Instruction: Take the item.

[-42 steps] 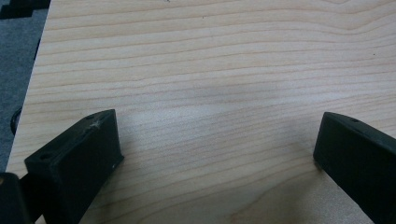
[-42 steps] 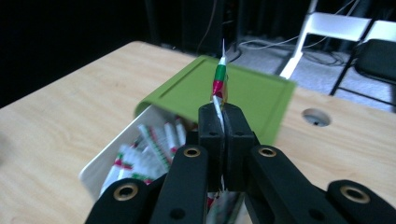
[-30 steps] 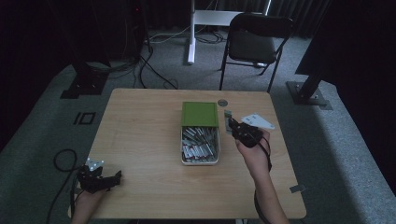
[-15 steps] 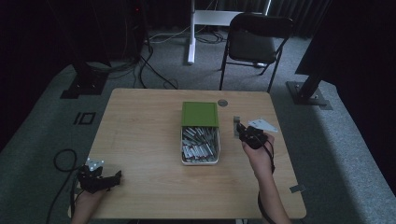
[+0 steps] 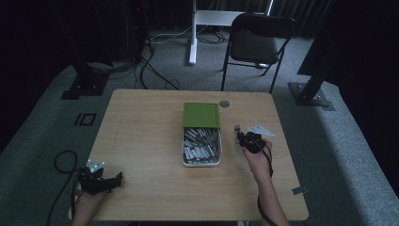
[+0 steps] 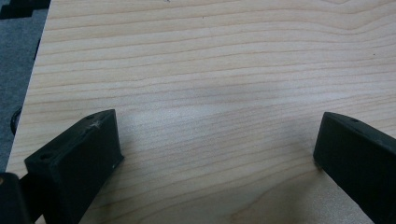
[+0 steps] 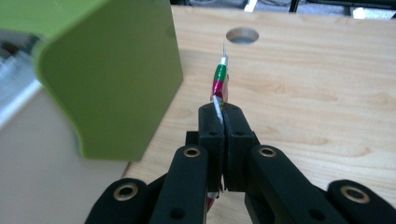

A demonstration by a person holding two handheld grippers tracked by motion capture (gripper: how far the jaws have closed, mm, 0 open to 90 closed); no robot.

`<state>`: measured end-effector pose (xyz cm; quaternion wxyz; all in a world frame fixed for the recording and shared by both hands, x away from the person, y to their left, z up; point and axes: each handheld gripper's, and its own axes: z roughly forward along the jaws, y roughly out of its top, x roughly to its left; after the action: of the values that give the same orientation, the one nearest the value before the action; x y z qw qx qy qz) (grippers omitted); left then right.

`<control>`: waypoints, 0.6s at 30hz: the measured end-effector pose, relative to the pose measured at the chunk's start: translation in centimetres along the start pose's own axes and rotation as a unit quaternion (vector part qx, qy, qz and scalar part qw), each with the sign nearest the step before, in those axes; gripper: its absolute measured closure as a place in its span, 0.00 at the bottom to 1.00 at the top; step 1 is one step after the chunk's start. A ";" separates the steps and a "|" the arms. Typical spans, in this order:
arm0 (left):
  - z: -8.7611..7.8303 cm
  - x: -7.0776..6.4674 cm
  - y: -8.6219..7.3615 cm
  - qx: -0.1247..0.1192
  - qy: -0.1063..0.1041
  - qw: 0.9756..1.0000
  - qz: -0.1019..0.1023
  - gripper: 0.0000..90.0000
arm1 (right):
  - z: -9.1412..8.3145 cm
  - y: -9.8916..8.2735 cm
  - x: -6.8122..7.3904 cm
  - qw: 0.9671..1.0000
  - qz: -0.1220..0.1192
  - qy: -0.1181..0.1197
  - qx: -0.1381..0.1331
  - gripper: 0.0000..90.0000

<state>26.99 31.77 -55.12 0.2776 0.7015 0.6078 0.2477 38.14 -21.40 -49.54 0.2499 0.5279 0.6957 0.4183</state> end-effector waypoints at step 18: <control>0.0 0.0 0.0 0.000 0.000 1.000 0.000 0.02 | 1.8 -1.9 -2.6 0.999 0.036 -0.010 0.037 0.96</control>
<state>26.99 31.77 -55.12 0.2776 0.7016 0.6077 0.2477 39.41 -23.47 -52.38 0.2220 0.5658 0.6885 0.3956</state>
